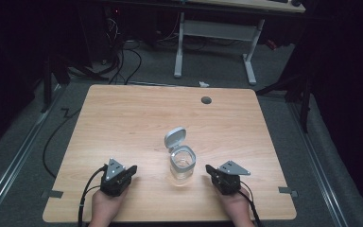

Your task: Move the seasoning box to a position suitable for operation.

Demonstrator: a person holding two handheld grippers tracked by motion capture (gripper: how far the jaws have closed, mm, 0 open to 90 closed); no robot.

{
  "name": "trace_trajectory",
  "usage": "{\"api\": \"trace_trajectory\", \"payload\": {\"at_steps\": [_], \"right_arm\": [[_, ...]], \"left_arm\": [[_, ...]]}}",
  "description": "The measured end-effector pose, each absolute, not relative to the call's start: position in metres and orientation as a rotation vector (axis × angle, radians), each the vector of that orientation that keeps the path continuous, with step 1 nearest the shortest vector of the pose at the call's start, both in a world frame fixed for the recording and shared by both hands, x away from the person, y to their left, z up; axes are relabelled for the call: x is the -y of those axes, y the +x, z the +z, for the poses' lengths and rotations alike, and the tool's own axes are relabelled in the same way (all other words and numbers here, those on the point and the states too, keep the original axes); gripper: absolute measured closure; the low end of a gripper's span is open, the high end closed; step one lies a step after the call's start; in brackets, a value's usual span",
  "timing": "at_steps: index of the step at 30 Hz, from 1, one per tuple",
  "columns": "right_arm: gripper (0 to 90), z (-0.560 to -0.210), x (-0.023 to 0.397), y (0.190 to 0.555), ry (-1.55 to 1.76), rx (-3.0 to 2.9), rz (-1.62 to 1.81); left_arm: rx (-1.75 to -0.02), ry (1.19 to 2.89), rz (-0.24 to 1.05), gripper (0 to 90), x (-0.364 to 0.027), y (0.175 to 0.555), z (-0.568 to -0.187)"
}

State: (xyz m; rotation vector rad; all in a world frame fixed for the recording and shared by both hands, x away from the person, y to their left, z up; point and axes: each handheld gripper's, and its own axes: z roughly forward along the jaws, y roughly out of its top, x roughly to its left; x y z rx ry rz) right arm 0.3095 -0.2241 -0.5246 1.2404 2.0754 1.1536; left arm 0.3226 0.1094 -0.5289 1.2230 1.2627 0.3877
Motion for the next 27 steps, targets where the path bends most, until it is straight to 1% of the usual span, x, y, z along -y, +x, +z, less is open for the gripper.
{"api": "trace_trajectory", "payload": {"at_steps": [4,8,27], "right_arm": [[90.0,-0.526,0.209,0.317,1.224,-2.085,1.148],[90.0,-0.524,0.203,0.322,1.215,-2.095,1.147],[89.9,-0.525,0.173,0.303,1.118,-2.171,1.18]], "left_arm": [[-1.264,1.215,0.39,90.0,-0.11,0.323,-0.532],[-1.244,1.224,0.374,89.6,-0.106,0.321,-0.532],[-1.224,1.231,0.346,89.2,-0.097,0.316,-0.529]]}}
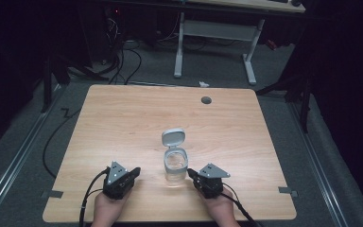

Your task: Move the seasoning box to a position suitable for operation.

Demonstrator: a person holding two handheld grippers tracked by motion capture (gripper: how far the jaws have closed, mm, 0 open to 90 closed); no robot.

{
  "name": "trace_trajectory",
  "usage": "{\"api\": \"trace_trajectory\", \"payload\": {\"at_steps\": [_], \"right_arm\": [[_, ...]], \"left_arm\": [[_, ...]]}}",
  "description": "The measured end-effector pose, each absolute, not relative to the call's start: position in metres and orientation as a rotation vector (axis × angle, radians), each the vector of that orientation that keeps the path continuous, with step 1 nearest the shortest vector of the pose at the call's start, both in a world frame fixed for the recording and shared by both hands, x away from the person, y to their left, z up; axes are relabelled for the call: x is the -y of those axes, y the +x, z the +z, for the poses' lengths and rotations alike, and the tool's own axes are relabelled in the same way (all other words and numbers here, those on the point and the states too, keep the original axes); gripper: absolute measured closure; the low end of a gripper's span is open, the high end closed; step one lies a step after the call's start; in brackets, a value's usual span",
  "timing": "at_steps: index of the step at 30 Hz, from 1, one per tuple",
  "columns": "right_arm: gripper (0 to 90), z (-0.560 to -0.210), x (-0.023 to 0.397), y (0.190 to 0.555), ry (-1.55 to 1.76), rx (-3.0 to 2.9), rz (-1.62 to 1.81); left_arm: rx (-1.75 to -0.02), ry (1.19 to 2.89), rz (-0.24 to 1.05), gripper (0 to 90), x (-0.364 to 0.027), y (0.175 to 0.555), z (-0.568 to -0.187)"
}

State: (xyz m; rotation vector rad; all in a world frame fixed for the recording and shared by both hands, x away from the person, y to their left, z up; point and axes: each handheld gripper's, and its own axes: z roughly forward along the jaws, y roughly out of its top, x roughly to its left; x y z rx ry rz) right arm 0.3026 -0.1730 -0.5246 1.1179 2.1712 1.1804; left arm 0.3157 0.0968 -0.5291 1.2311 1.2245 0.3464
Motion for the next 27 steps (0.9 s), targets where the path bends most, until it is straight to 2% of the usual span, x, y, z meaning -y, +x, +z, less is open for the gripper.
{"api": "trace_trajectory", "payload": {"at_steps": [14,27], "right_arm": [[89.4,-0.527,0.163,0.3,1.1,-2.188,1.195],[89.4,-0.518,0.18,0.309,1.142,-2.119,1.209]], "left_arm": [[-1.196,1.268,0.323,87.9,-0.084,0.309,-0.531],[-1.138,1.294,0.253,90.0,-0.055,0.292,-0.529]]}}
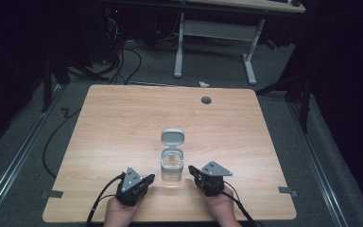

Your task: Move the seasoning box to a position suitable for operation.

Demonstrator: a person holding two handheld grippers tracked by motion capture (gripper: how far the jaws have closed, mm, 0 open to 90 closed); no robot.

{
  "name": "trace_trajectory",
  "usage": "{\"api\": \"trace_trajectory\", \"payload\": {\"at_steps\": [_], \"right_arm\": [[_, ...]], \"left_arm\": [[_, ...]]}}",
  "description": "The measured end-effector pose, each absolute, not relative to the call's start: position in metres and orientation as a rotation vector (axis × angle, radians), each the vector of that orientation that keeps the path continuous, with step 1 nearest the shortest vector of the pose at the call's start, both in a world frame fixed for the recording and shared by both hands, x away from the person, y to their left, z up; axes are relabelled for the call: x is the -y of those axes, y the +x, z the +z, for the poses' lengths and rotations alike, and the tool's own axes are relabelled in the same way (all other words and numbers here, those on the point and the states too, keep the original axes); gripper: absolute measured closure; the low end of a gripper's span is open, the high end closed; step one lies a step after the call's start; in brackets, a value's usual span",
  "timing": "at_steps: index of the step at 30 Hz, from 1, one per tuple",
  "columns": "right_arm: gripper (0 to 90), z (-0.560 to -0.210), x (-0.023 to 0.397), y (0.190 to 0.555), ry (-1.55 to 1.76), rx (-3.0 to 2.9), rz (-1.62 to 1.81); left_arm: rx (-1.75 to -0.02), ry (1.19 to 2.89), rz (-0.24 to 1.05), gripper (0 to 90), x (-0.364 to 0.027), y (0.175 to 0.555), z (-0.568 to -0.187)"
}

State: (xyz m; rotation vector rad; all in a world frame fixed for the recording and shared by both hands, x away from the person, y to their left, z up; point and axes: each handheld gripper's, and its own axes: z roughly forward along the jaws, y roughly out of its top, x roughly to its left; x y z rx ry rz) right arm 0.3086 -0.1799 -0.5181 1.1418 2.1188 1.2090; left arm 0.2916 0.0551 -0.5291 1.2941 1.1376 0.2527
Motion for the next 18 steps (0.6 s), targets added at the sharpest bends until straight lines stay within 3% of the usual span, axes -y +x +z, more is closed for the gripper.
{"api": "trace_trajectory", "payload": {"at_steps": [18], "right_arm": [[89.4,-0.49,0.195,0.361,1.238,-1.978,1.271]], "left_arm": [[-1.105,1.333,0.238,90.0,-0.015,0.285,-0.53]]}}
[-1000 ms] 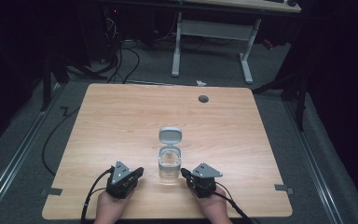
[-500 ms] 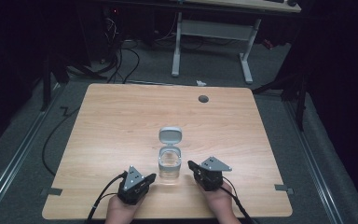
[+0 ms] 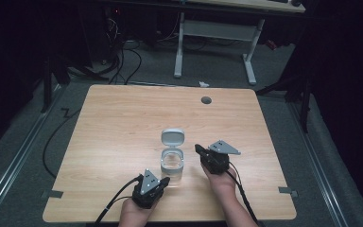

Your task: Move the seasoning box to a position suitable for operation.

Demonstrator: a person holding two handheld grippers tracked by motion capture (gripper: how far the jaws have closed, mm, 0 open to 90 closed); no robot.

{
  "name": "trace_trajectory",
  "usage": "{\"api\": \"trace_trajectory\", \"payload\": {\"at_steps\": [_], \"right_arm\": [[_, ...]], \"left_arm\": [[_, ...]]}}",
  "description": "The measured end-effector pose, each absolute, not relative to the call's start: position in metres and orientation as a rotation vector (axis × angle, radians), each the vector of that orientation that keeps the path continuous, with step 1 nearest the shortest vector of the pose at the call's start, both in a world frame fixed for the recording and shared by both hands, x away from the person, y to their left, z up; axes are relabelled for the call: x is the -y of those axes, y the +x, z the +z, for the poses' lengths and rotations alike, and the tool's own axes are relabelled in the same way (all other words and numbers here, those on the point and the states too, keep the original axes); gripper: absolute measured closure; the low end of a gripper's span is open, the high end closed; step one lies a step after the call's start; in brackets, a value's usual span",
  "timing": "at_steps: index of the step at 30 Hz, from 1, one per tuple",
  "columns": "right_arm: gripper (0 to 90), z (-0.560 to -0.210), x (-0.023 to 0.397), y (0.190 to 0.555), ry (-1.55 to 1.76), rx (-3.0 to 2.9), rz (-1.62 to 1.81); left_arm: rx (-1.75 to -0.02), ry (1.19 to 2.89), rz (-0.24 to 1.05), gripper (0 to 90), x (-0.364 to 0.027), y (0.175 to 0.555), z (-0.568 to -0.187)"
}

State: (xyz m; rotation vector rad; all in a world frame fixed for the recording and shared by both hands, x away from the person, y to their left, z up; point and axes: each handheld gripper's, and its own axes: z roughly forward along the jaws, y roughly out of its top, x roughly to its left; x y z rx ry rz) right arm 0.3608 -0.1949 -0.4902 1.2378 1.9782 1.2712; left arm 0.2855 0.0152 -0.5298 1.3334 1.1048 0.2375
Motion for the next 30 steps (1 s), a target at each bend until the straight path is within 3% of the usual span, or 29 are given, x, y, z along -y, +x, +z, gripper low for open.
{"api": "trace_trajectory", "payload": {"at_steps": [15,30], "right_arm": [[89.3,-0.463,0.174,0.392,1.199,-1.949,1.304],[89.4,-0.449,0.158,0.396,1.149,-1.952,1.344]], "left_arm": [[-1.099,1.339,0.225,90.0,-0.006,0.288,-0.53],[-1.094,1.322,0.211,90.0,-0.008,0.288,-0.529]]}}
